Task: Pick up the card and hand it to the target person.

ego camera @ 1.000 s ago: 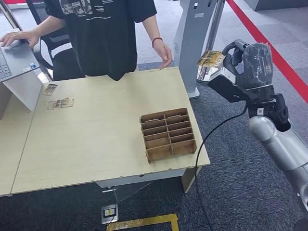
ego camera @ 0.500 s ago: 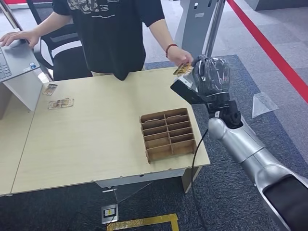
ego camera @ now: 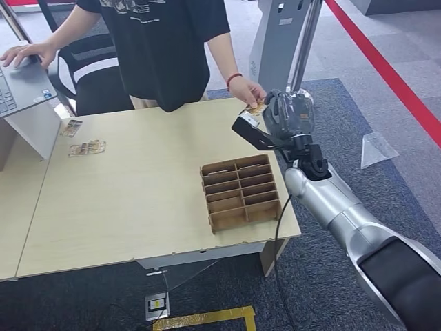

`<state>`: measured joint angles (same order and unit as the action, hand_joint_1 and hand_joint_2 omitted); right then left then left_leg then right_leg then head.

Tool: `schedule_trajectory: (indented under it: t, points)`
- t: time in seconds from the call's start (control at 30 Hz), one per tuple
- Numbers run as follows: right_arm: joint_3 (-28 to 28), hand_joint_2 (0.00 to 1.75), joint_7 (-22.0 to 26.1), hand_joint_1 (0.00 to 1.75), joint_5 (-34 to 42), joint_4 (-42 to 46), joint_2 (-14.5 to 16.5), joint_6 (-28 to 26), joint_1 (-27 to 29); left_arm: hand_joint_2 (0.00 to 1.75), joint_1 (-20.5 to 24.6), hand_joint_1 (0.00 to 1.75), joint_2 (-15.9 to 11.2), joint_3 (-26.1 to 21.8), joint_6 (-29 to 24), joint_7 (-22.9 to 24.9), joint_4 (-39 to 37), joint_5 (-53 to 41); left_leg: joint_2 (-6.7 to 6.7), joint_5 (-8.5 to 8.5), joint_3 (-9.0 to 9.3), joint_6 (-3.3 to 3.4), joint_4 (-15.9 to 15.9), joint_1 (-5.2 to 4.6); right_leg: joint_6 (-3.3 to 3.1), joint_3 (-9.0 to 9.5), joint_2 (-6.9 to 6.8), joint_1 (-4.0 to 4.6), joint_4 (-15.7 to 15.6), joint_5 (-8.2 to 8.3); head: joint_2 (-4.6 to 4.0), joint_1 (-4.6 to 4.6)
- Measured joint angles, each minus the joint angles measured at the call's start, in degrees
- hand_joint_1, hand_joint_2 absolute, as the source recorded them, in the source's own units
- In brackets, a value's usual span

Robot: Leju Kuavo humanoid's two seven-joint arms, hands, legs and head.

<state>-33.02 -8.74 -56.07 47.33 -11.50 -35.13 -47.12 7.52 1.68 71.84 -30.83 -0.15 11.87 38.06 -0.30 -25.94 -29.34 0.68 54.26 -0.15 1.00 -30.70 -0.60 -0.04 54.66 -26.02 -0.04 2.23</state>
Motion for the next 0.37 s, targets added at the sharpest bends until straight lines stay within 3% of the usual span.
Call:
schedule_trajectory:
  t: [0.37]
  points:
    - [-0.03, 1.75, 2.26, 0.0, 5.15, 2.39, 0.01, 1.46, 2.9, 1.75, -0.45, 0.0, -0.24, 0.0, -0.53, -0.6, 0.0, 1.24, 0.08, -0.01, 0.11, -0.01, 0.0, 0.0, 0.0, -0.02, 0.12, 0.01, -0.01, 0.0, 0.0, 0.01]
